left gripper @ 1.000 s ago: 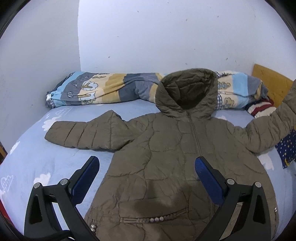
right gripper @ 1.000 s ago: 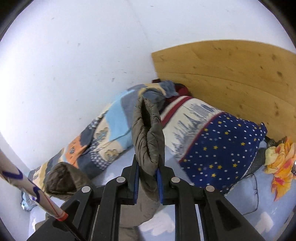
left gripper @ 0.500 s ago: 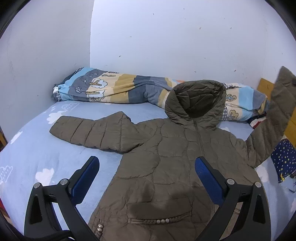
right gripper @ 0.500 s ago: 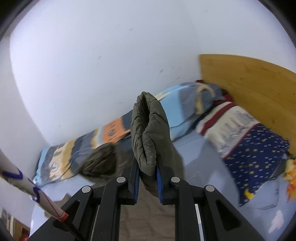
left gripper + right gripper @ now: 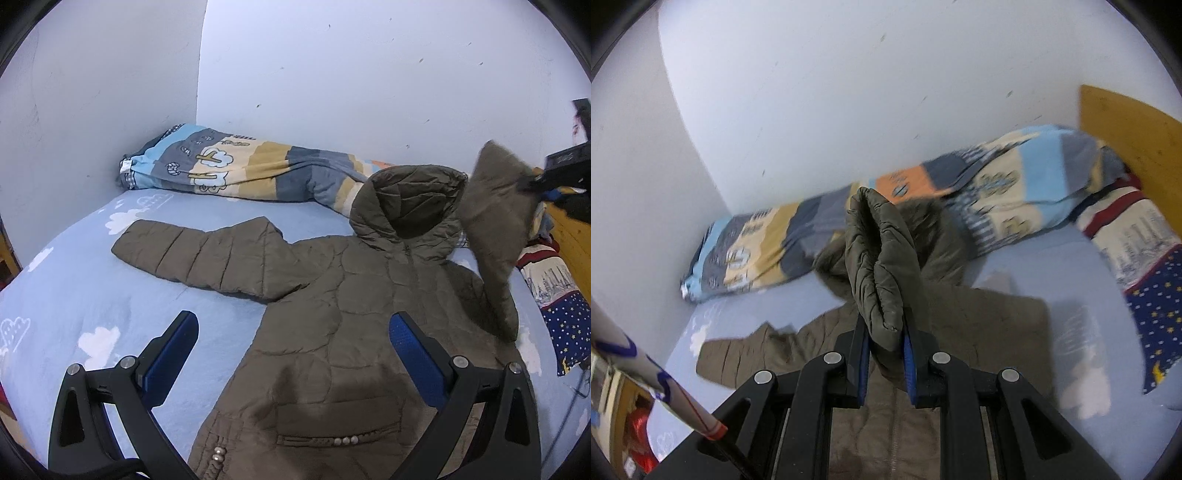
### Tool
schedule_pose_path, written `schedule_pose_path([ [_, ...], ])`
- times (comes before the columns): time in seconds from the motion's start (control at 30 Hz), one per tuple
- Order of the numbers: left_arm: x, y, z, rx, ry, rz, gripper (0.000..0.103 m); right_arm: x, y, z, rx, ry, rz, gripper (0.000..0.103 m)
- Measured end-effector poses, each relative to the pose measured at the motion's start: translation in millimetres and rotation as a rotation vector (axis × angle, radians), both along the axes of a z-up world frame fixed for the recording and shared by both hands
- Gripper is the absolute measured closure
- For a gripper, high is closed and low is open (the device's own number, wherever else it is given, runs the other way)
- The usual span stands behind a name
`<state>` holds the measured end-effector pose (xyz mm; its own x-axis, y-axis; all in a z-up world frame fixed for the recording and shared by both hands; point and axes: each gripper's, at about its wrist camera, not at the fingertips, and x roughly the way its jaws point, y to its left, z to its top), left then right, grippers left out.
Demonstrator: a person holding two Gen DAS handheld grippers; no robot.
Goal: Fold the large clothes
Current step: 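Lift the sleeve with the right gripper and fold it across the jacket body, then release the sleeve with the right gripper and smooth the folded side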
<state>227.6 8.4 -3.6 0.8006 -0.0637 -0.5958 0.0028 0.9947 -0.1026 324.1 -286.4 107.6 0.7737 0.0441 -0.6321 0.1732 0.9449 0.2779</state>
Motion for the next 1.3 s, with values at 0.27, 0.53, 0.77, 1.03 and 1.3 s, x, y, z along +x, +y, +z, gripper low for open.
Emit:
schedule_pose_path([
  [0.27, 8, 6, -8, 0.007, 0.024, 0.018, 0.000, 42, 50, -95, 0.030, 0.122, 0.082, 0.086],
  [0.53, 17, 6, -15, 0.010, 0.055, 0.031, 0.000, 61, 81, -169, 0.085, 0.183, 0.159, 0.086],
  [0.77, 23, 5, -20, 0.018, 0.068, 0.042, 0.000, 71, 109, -208, 0.104, 0.236, 0.213, 0.083],
  [1.03, 33, 10, -28, 0.009, 0.095, 0.055, 0.000, 57, 89, -190, 0.149, 0.170, 0.304, 0.045],
  [1.3, 42, -1, -40, 0.035, 0.120, 0.047, 0.000, 39, -26, -175, 0.175, 0.135, 0.088, 0.045],
])
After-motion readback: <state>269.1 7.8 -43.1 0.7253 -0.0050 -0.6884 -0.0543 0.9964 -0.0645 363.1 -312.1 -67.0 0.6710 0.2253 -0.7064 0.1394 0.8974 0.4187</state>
